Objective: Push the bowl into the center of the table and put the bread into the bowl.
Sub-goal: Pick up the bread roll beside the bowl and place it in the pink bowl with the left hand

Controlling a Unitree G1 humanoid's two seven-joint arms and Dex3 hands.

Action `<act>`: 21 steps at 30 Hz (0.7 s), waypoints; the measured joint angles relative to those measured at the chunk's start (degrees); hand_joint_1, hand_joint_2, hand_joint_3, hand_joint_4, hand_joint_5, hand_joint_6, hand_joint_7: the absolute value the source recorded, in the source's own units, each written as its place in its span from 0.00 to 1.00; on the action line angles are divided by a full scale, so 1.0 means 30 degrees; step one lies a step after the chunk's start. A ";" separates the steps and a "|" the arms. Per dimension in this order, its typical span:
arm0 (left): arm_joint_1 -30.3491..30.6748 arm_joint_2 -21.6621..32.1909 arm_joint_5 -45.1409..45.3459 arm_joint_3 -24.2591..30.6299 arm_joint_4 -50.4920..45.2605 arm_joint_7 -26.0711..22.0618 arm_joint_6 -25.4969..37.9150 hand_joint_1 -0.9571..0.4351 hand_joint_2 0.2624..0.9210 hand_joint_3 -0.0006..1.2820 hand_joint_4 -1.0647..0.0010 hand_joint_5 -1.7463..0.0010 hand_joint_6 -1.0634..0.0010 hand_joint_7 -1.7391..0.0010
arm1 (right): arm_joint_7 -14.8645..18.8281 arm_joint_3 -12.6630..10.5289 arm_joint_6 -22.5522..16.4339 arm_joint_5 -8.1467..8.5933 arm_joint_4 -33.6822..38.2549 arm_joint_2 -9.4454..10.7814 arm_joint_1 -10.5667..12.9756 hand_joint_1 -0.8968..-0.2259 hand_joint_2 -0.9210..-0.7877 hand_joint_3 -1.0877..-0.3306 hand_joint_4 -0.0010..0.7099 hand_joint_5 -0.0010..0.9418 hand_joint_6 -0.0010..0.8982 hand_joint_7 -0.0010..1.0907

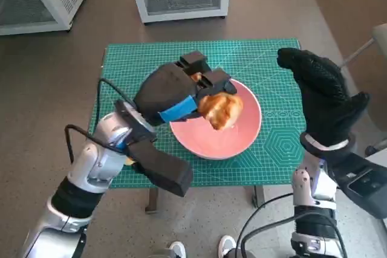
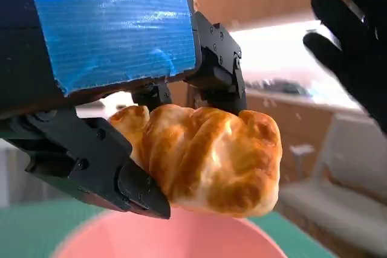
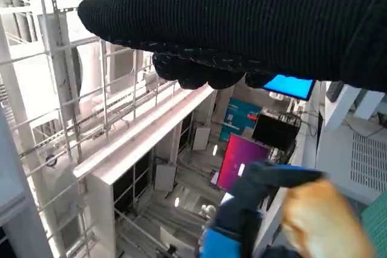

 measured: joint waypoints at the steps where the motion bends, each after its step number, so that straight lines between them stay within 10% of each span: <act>1: 0.0005 -0.0142 0.0000 -0.0118 0.0388 -0.0011 -0.0086 0.69 1.00 0.15 0.50 0.25 0.52 0.25 | -0.0006 -0.0005 -0.0003 -0.0008 -0.0028 -0.0008 0.0052 0.77 0.00 0.79 0.62 0.01 0.14 0.55; 4: 0.0062 -0.0384 0.0012 -0.0347 0.1056 -0.0264 -0.0140 0.57 0.97 0.17 0.63 0.50 0.62 0.27 | -0.0013 -0.0009 -0.0002 -0.0009 -0.0097 -0.0020 0.0165 0.77 0.00 0.79 0.62 0.01 0.14 0.55; 9: 0.0312 -0.0373 0.0350 -0.0559 0.1144 -0.0983 0.0081 0.47 0.95 0.04 0.74 0.91 0.74 0.73 | -0.0022 -0.0014 0.0002 -0.0008 -0.0291 -0.0043 0.0223 0.77 0.00 0.79 0.63 0.01 0.14 0.55; 21: 0.1087 0.0226 0.0749 -0.0079 -0.0767 -0.2481 0.0972 0.31 0.99 0.01 0.85 1.00 0.81 0.85 | -0.0140 0.0003 0.0009 -0.0229 -0.0449 -0.0041 0.0241 0.77 0.00 0.78 0.63 0.01 0.13 0.56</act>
